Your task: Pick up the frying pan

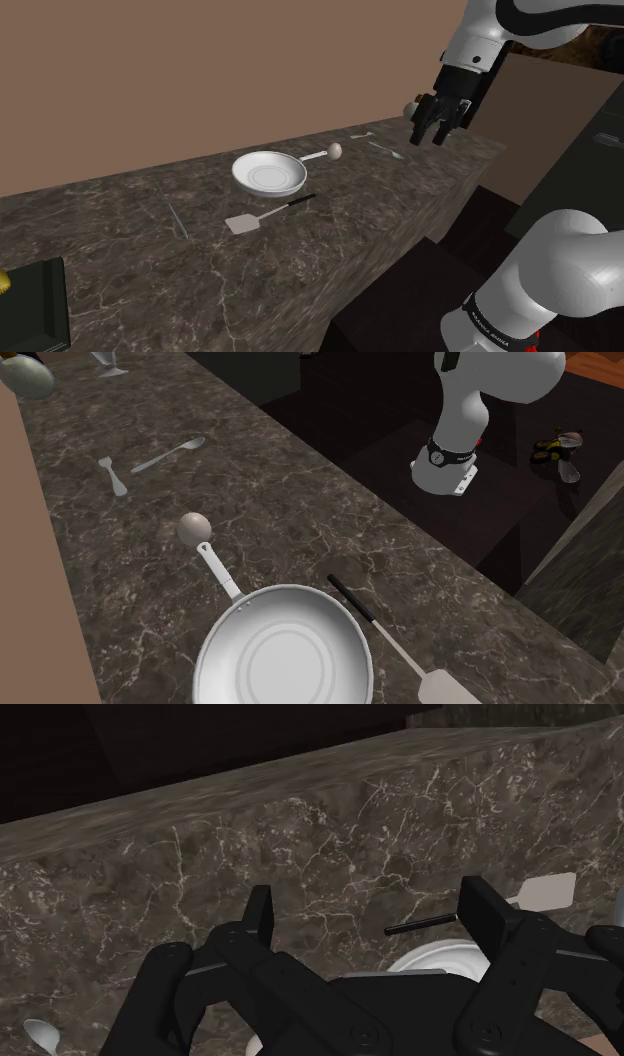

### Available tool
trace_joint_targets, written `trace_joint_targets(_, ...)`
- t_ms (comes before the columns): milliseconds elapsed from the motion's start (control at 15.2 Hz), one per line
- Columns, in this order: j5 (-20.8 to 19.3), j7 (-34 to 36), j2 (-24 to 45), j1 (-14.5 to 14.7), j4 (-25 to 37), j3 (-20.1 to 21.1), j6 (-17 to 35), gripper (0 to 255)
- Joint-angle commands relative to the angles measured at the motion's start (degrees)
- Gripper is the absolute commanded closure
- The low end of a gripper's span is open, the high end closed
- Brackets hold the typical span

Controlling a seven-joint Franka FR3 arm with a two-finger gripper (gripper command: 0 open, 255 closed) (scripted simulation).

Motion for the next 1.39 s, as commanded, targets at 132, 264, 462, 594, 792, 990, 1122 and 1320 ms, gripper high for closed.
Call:
trace_joint_targets(132, 0.00, -2.64, 3.16, 0.48, -0.36, -1.34, 4.11, 0)
trace_joint_targets(264, 0.21, -5.31, 6.62, 1.06, -0.33, -2.67, 8.10, 0)
trace_joint_targets(462, 0.99, -9.45, 12.29, 2.09, 0.45, -4.60, 13.74, 0)
trace_joint_targets(594, 1.85, -12.31, 16.32, 2.92, 1.47, -5.88, 17.20, 0)
trace_joint_targets(792, 3.75, -16.84, 22.66, 4.26, 3.70, -7.68, 21.82, 0)
trace_joint_targets(990, 6.40, -21.66, 29.24, 5.63, 6.79, -9.29, 25.62, 0)
trace_joint_targets(1122, 8.58, -25.02, 33.72, 6.45, 9.30, -10.17, 27.65, 0)
trace_joint_targets(1320, 12.33, -30.16, 40.51, 7.36, 13.73, -11.07, 29.87, 0)
